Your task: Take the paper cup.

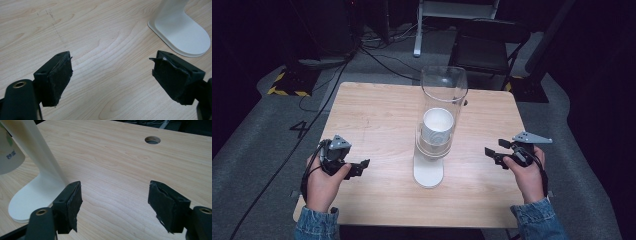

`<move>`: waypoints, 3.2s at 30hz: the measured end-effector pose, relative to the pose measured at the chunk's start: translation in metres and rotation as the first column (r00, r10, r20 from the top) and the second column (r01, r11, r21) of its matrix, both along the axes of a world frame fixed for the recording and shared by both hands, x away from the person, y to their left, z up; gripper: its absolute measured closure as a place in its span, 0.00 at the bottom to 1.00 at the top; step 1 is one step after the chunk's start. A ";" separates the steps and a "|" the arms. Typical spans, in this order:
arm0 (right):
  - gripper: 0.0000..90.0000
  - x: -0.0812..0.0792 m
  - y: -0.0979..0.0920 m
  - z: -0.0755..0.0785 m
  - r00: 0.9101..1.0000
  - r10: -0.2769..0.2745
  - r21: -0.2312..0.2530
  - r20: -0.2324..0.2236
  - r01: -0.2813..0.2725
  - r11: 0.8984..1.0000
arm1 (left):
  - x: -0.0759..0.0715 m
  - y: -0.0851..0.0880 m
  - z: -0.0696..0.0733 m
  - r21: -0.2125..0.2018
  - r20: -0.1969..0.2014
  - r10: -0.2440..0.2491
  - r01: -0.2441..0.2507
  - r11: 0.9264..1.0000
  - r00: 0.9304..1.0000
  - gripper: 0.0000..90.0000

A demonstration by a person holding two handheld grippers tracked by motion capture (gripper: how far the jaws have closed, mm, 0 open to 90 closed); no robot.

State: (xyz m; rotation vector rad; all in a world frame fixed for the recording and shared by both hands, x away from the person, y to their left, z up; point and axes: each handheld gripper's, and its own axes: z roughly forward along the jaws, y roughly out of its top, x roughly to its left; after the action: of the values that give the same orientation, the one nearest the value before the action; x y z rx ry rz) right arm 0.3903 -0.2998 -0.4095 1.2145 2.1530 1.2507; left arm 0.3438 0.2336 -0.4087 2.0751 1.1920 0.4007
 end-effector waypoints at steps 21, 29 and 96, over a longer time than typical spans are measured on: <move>0.27 -0.014 0.058 0.006 0.983 0.184 0.033 0.011 -0.184 0.982 | -0.002 -0.006 0.001 -0.055 -0.019 -0.005 0.004 0.998 1.000 0.19; 0.24 -0.023 0.094 0.008 0.956 0.292 0.030 0.012 -0.292 0.956 | -0.004 -0.007 0.001 -0.037 -0.025 -0.023 0.022 0.999 0.999 0.19; 0.38 -0.010 0.158 -0.036 0.926 0.286 0.002 0.248 -0.296 0.955 | -0.006 -0.006 -0.004 -0.035 -0.009 -0.029 0.029 0.999 1.000 0.18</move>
State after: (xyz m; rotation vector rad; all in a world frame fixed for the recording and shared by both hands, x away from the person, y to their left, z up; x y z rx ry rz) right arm 0.3802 -0.1418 -0.4455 0.7217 2.1843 1.4824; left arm 0.3374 0.2274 -0.4125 2.0642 1.1653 0.3547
